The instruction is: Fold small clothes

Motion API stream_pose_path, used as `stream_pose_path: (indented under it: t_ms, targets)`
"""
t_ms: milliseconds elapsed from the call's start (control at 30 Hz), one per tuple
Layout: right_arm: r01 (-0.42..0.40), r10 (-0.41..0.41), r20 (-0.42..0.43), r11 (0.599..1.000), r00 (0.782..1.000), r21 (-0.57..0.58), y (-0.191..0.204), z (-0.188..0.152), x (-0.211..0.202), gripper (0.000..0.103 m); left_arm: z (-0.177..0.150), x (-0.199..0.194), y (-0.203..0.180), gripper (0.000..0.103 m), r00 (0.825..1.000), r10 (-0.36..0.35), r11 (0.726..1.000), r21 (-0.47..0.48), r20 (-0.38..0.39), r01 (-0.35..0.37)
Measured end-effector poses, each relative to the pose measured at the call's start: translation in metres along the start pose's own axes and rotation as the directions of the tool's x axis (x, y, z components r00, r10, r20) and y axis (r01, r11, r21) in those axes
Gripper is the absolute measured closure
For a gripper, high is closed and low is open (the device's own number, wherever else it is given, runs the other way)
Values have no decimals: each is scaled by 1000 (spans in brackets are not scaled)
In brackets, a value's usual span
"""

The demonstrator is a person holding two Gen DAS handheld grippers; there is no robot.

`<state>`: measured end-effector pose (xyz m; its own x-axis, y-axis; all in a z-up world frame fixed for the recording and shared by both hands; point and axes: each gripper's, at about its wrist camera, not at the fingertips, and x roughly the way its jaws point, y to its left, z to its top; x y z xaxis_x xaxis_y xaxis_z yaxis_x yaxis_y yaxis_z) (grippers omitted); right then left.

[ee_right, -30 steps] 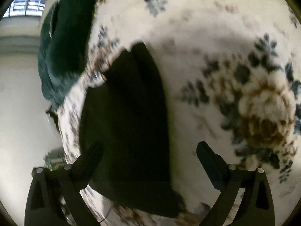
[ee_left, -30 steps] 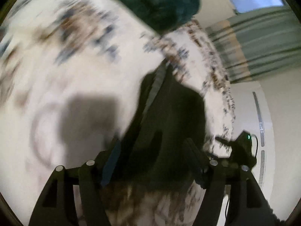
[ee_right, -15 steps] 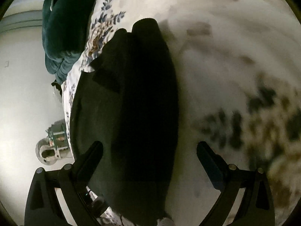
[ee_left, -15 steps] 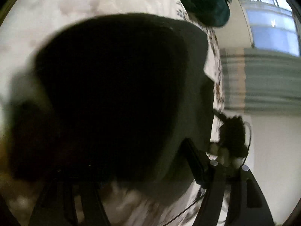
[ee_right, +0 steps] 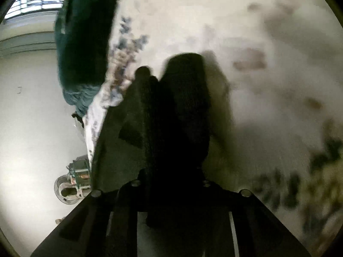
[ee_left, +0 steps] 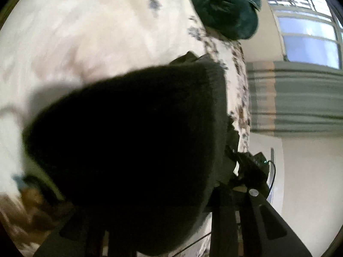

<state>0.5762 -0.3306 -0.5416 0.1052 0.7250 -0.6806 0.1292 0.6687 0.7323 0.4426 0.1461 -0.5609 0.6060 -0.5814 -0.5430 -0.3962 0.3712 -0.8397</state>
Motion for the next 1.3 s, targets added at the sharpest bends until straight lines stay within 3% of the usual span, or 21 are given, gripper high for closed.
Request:
stream_pose_path:
  t_ms: [133, 233, 333, 400, 567, 600, 667, 700, 733, 800, 900, 1000, 1100, 1167, 1267, 1300]
  targets:
    - [8, -13, 70, 998, 997, 65, 3, -53, -39, 84, 17, -19, -17, 79, 996, -27, 997, 66, -85, 33]
    - [33, -46, 101, 992, 994, 119, 7, -105, -64, 85, 22, -31, -29, 79, 981, -37, 993, 105, -193, 58]
    - [53, -79, 142, 982, 987, 179, 9, -174, -96, 85, 15, -38, -32, 79, 947, -29, 988, 134, -320, 75]
    - [55, -97, 177, 972, 979, 230, 11, -226, -114, 85, 1, -39, -27, 79, 914, 1, 985, 156, -405, 68]
    - [125, -193, 186, 937, 964, 326, -1, -354, -125, 85, -39, -27, 18, 74, 838, 189, 965, 254, -512, -63]
    - [162, -221, 155, 932, 963, 324, -9, -369, -115, 85, -46, -24, 32, 67, 827, 216, 963, 254, -518, -93]
    - [249, -288, 74, 910, 955, 331, -27, -391, -99, 79, -52, -26, 48, 61, 839, 192, 972, 219, -510, -90]
    - [269, -302, 38, 895, 953, 357, -41, -399, -93, 72, -53, -29, 49, 47, 847, 184, 973, 213, -498, -87]
    - [267, -297, 28, 890, 954, 369, -47, -402, -92, 68, -55, -35, 49, 43, 853, 188, 973, 214, -487, -92]
    - [268, -293, 9, 889, 956, 372, -56, -403, -97, 46, -57, -51, 47, 43, 879, 156, 979, 191, -451, -76]
    - [280, -301, 8, 895, 954, 347, -55, -405, -125, 41, -61, -83, 34, 43, 907, 183, 970, 219, -379, -104]
    - [310, -342, 41, 891, 939, 331, -47, -401, -164, 38, -63, -105, 14, 42, 920, 265, 935, 312, -289, -171]
    - [359, -391, 91, 899, 916, 250, -32, -375, -185, 36, -53, -102, 0, 42, 934, 277, 912, 368, -224, -182]
    - [428, -447, 132, 892, 885, 147, -22, -342, -181, 36, -45, -84, -7, 42, 937, 296, 892, 404, -186, -201]
    - [418, -419, 123, 908, 900, 32, -22, -278, -146, 36, -30, -54, -5, 45, 930, 339, 849, 471, -140, -239]
    - [413, -411, 109, 911, 905, 0, -21, -262, -133, 36, -28, -44, -5, 52, 931, 344, 836, 491, -122, -244]
